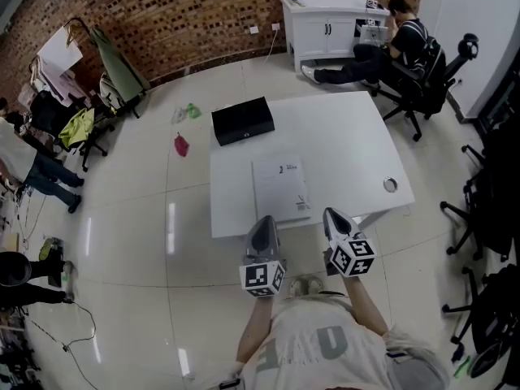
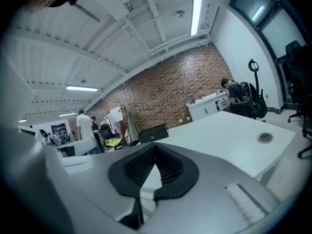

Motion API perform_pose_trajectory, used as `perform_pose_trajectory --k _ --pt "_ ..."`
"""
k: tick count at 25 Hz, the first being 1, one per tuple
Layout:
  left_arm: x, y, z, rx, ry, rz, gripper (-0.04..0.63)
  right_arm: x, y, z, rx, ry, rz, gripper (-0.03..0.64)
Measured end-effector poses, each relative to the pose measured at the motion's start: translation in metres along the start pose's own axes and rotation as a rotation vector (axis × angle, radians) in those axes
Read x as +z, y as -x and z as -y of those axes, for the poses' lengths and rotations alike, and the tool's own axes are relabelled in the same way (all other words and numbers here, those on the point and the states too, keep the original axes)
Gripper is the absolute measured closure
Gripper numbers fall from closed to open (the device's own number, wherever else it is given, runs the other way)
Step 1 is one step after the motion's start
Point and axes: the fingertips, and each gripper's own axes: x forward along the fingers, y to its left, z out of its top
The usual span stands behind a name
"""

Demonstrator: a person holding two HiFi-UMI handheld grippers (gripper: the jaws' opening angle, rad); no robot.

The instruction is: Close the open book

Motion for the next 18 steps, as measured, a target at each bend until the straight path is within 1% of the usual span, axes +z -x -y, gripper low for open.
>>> perform_pose_trajectory --k 6,11,15,18 --pt "0.006 0.027 -0.012 -0.015 0.015 0.011 0.581 -0.006 0.015 -0.02 -0.017 -0.018 0.022 0.614" --pt "0.017 0.044 -0.018 -0.019 0.006 0.036 0.581 -0.011 0.036 -0.037 -0.011 -0.004 0.039 0.614" --pt "0.021 0.07 -0.01 -0.019 0.009 0.071 0.581 -0.017 0.063 -0.049 0.012 0.009 0.058 0.614" --pt "0.021 0.094 0.007 -0.029 0.008 0.074 0.58 -0.018 0.097 -0.055 0.012 0.019 0.082 0.614"
